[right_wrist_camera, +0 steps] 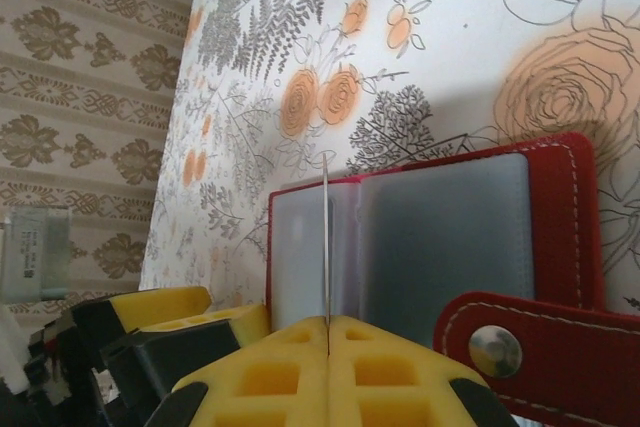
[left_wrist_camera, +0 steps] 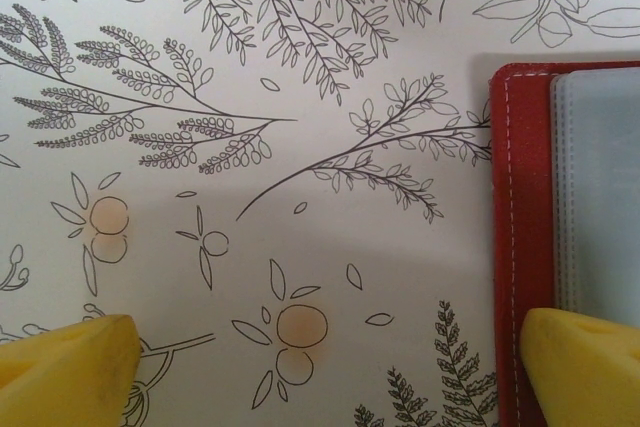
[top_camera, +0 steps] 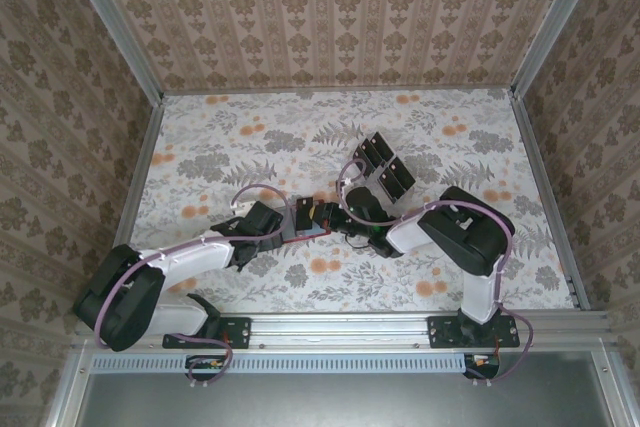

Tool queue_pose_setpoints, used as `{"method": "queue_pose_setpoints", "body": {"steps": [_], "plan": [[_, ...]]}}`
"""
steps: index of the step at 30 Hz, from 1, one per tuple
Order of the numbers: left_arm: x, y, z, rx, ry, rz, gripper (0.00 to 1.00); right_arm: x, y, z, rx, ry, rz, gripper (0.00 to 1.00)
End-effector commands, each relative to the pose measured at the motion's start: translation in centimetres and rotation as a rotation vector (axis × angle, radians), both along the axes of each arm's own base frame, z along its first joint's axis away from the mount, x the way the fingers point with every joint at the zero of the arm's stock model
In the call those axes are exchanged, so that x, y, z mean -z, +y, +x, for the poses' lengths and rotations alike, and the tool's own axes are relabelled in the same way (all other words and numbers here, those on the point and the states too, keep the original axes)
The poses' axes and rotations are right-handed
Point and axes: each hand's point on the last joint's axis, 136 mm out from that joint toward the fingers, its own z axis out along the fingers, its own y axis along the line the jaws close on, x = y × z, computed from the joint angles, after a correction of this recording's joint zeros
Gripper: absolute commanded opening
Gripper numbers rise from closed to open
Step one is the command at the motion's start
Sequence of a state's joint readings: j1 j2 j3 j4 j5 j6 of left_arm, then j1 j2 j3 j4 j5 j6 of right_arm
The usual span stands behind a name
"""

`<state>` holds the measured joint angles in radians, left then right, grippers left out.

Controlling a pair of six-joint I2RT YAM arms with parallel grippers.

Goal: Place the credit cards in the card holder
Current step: Insert the credit card into the card slot.

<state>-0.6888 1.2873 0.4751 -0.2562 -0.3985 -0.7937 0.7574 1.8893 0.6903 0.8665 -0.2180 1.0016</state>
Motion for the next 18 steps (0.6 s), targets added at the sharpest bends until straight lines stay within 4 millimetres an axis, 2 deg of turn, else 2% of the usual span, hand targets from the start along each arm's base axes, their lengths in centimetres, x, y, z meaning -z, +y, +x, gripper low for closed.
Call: {"method": "queue_pose_setpoints", "body": {"steps": [1, 18], "plan": [[1.1, 1.4, -1.5, -0.008, 0.048, 0.054, 1.0, -0.8, 1.0, 0.3, -0.017, -0.017, 0.043, 0.0], [1.1, 1.4, -1.5, -0.01, 0.048, 0.053, 1.0, 0.6, 1.3, -0.8, -0.063, 0.027, 0.042, 0.0]]}}
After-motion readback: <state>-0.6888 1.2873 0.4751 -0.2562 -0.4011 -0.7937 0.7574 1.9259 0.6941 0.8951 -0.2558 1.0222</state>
